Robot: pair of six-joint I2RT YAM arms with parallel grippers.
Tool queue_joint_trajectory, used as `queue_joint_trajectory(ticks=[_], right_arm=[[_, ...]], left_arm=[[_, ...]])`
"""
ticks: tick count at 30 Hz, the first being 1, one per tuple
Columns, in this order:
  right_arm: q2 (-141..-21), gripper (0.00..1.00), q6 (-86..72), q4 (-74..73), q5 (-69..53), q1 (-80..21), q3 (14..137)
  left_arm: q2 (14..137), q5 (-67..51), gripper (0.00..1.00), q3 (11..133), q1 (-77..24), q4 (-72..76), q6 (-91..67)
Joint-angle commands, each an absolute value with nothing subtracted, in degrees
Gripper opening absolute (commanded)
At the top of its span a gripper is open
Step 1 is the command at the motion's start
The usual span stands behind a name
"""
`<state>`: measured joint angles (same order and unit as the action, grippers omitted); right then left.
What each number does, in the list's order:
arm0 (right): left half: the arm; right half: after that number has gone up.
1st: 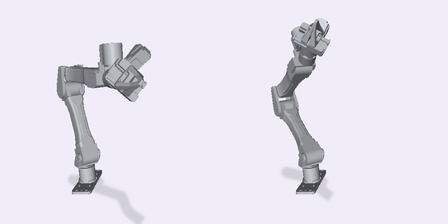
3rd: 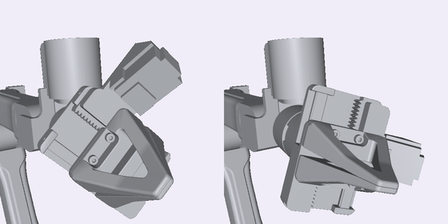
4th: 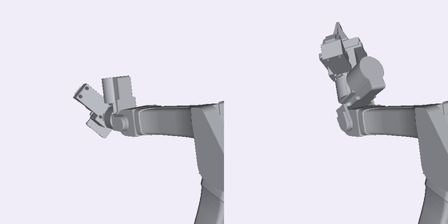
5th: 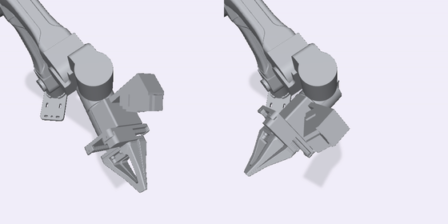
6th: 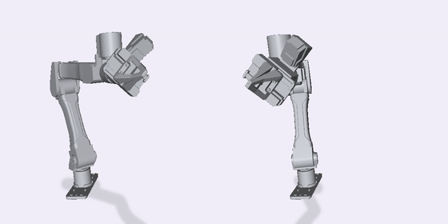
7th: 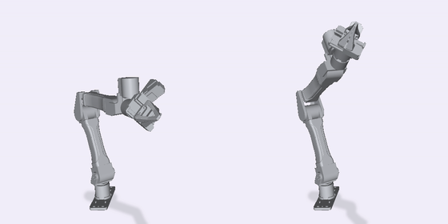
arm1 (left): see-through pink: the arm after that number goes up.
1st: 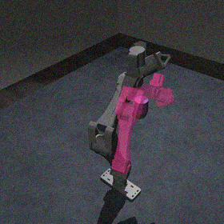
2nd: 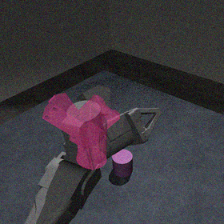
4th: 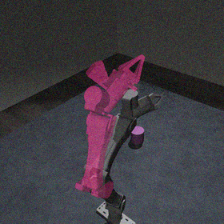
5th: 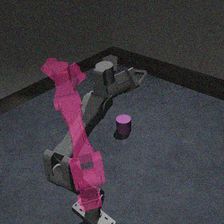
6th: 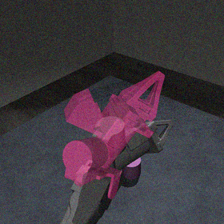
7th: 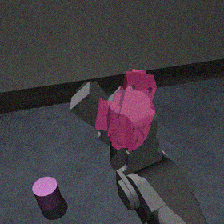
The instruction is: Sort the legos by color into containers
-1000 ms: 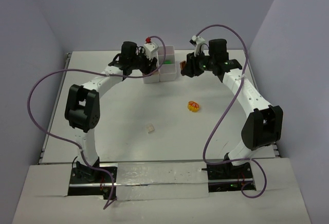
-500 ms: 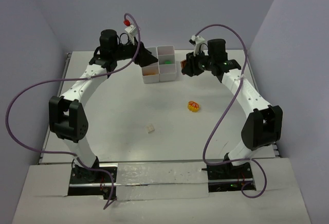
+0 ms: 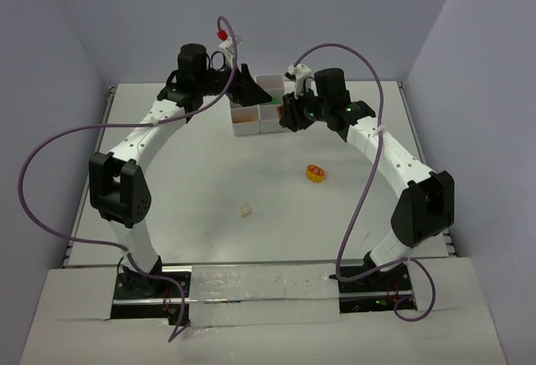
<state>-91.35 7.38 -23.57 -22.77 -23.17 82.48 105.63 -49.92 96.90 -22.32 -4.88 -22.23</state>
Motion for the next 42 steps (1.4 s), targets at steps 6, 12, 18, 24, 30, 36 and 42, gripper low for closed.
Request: queue_joint_trajectory(ticks=[6,12,18,24,30,36,42], right_arm=[[-90.44,0.00,7.78,-20.92,-21.27,-25.18,85.08],[-90.44,0.00,8.39,-21.18,-21.11,-26.13,85.76],[-90.05,0.00,9.09,-21.23,-20.30,-27.18,86.22],[-89.89,0.00,9.67,-21.38,-19.29,-28.04,86.40],[-90.14,0.42,7.90,-21.44,-14.38,-28.39,86.68],[-86.68,0.84,6.72,-20.94,-11.06,-27.65,82.29],[-82.54,0.86,6.49,-22.82,-13.87,-24.54,76.84]], left_arm=[[108.59,-48.16,0.79,101.96,-24.48,-12.98,-20.24],[110.72,-48.12,0.72,104.59,-25.40,-17.84,-17.93],[112.19,-48.44,0.60,105.99,-25.58,-19.28,-18.41],[113.27,-48.21,0.37,107.38,-25.56,-21.45,-17.36],[113.12,-47.77,0.00,107.53,-25.40,-22.20,-16.79],[110.59,-39.77,0.00,104.70,-22.61,-18.83,-15.86],[110.99,-22.17,0.00,104.59,-21.27,-18.38,-4.99]])
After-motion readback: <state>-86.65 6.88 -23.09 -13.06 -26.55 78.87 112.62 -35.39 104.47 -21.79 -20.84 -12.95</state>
